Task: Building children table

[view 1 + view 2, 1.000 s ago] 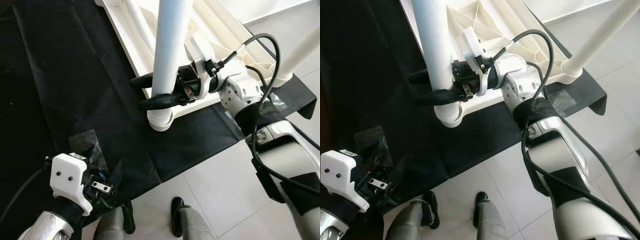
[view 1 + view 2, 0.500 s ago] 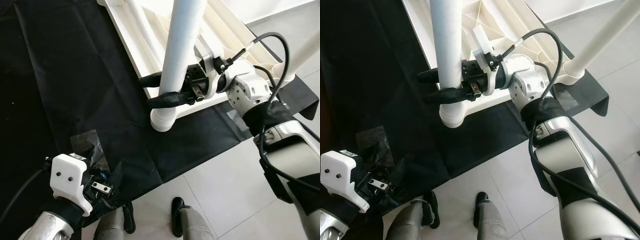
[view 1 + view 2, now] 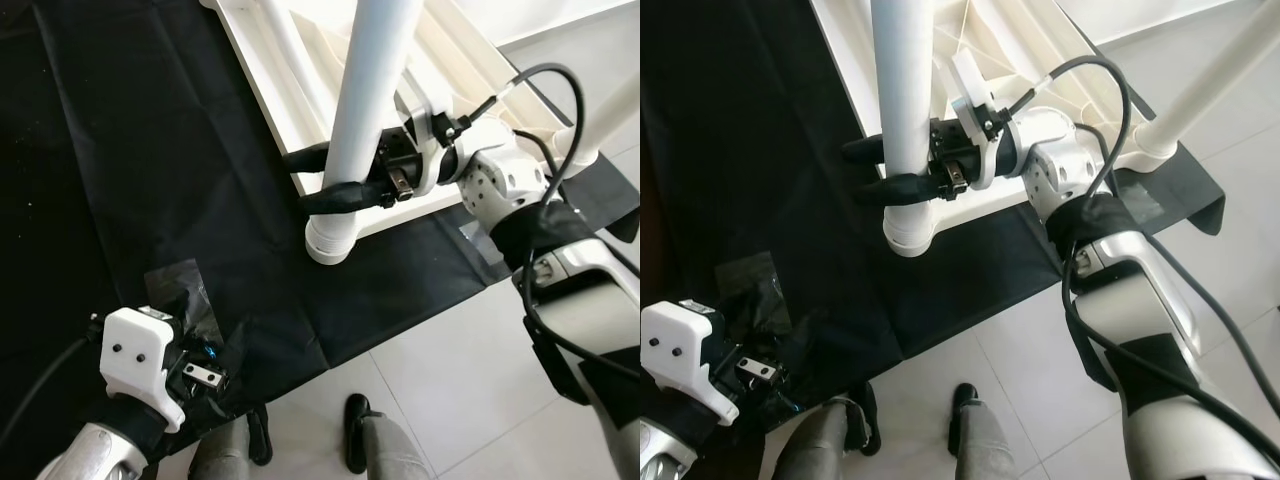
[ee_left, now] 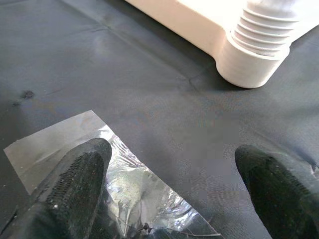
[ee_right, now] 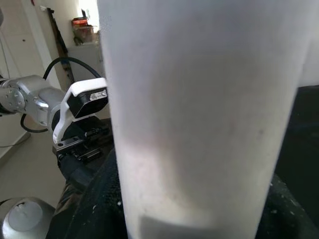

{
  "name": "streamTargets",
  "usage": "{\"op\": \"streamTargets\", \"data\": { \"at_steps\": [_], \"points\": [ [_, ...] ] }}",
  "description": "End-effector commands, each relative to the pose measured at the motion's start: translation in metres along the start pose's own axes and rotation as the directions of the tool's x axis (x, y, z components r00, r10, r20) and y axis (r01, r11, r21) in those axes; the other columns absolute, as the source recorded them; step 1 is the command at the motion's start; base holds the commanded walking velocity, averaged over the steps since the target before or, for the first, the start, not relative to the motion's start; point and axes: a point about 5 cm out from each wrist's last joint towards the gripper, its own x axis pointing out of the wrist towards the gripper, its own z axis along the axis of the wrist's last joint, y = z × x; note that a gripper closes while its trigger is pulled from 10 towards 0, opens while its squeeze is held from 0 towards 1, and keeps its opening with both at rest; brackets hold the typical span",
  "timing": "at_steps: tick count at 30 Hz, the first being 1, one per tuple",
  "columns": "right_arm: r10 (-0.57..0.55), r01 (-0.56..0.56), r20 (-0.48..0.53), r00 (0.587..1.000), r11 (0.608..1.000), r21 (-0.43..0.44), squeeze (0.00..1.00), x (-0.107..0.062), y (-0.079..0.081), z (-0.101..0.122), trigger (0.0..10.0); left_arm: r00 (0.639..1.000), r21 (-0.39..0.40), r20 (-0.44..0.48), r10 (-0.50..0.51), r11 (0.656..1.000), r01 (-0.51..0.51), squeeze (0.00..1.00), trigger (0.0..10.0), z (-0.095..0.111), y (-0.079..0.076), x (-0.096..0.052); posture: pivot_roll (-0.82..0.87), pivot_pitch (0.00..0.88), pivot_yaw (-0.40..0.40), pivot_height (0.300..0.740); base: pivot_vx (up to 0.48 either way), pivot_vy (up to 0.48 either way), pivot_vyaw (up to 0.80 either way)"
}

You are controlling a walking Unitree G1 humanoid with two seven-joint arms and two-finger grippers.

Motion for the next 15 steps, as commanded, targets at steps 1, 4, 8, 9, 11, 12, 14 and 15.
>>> {"op": "streamTargets", "data": {
  "at_steps": [1, 4, 8, 9, 11, 12, 14, 15],
  "points": [
    [-0.013, 0.024, -0.115, 0.993, 0.995, 0.1, 0.0, -0.008, 0.007, -0.03, 10.0, 1.0, -0.004, -0.025, -0.006, 1.0, 0.006, 0.0, 10.0, -0.002, -0.001, -0.003, -0.05, 0.464, -0.05, 0.74, 0.0, 0.0, 0.0],
    [-0.017, 0.029, -0.12, 0.993, 0.995, 0.099, 0.0, -0.009, 0.006, -0.03, 10.0, 1.0, -0.004, -0.024, -0.005, 1.0, 0.005, 0.0, 10.0, -0.002, -0.002, -0.003, -0.05, 0.465, -0.052, 0.74, 0.0, 0.0, 0.0],
    [0.013, 0.002, -0.149, 0.989, 0.995, 0.098, 0.0, -0.006, 0.008, -0.033, 10.0, 1.0, -0.004, -0.023, -0.005, 1.0, 0.005, 0.0, 10.0, -0.002, -0.001, -0.003, -0.05, 0.466, -0.052, 0.74, 0.0, 0.0, 0.0],
    [0.013, 0.002, -0.149, 0.989, 0.995, 0.098, 0.0, -0.006, 0.008, -0.033, 10.0, 1.0, -0.004, -0.023, -0.005, 1.0, 0.005, 0.0, 10.0, -0.002, -0.001, -0.003, -0.05, 0.466, -0.052, 0.74, 0.0, 0.0, 0.0],
    [0.044, -0.028, -0.17, 0.984, 0.995, 0.096, 0.0, -0.002, 0.012, -0.036, 10.0, 1.0, -0.004, -0.023, -0.005, 1.0, 0.005, 0.0, 10.0, -0.002, -0.001, -0.003, -0.05, 0.467, -0.05, 0.74, 0.0, 0.0, 0.0],
    [0.076, -0.059, -0.194, 0.978, 0.994, 0.093, 0.0, 0.001, 0.015, -0.039, 10.0, 1.0, -0.004, -0.023, -0.005, 1.0, 0.005, 0.0, 10.0, -0.002, -0.001, -0.003, -0.05, 0.468, -0.05, 0.74, 0.0, 0.0, 0.0],
    [0.114, -0.095, -0.196, 0.974, 0.99, 0.103, 0.0, 0.007, 0.02, -0.043, 10.0, 1.0, -0.005, -0.023, -0.006, 1.0, 0.005, 0.0, 10.0, -0.002, -0.001, -0.002, -0.05, 0.469, -0.051, 0.74, 0.0, 0.0, 0.0],
    [0.116, -0.096, -0.193, 0.974, 0.99, 0.108, 0.0, 0.007, 0.021, -0.045, 10.0, 1.0, -0.005, -0.023, -0.005, 1.0, 0.005, 0.0, 10.0, -0.002, -0.001, -0.002, -0.05, 0.469, -0.053, 0.74, 0.0, 0.0, 0.0]
  ]
}}
